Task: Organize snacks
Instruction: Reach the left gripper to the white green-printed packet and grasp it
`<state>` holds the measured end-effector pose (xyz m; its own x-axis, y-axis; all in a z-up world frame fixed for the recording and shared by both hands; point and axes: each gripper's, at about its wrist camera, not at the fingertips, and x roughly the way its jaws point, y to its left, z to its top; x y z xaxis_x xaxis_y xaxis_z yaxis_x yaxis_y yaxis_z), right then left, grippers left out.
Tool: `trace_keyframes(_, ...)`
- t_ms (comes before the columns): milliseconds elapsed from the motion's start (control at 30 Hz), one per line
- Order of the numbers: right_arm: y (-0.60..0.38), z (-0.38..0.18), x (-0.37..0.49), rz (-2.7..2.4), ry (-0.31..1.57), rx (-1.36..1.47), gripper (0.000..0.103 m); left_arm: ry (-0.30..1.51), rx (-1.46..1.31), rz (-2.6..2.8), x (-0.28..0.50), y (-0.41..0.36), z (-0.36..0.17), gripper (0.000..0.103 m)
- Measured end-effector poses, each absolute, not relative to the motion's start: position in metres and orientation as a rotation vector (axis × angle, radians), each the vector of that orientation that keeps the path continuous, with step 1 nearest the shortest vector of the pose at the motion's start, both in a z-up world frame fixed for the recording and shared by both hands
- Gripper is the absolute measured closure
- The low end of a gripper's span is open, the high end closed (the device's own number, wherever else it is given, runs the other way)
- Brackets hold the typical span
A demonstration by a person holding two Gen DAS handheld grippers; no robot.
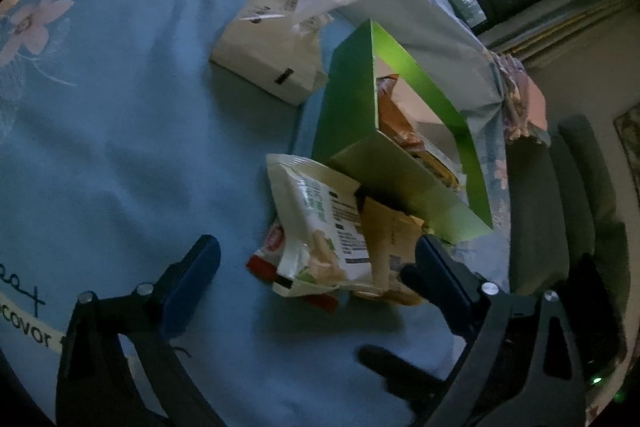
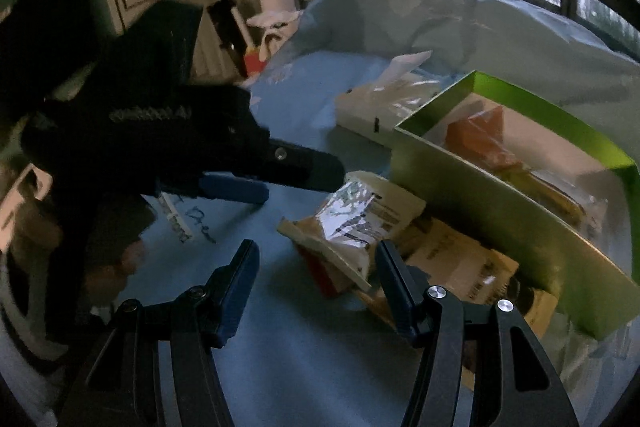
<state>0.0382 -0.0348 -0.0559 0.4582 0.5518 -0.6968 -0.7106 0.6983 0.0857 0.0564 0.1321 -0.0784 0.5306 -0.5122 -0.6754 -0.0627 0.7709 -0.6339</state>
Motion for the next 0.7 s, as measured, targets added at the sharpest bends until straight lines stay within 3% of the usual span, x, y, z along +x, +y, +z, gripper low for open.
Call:
trace_keyframes(333,-0.022,-0.076,0.044,0.747,0.78,-0.332,0.043,1.041,-0.699,-0.361,0.06,0.122,-0.089,0.03)
trace_keyframes(400,-0.024,-0.077,0.047,0.746,0.782,-0.326,0.048,1.041,-0.698,-0.365,0.059,0.122,-0.089,0.04)
trace_keyframes(567,-0.026,-0.078,0.049,0.743,0.784,-0.308,0.062,1.04,-0.696,-0.367,0.057,0.123,-0.088,0.04)
trace_keyframes(700,-0.027,-0.08,0.05,0.753,0.782,-0.309,0.077,1.069,-0.656,-0.346,0.058,0.117,-0.092,0.051)
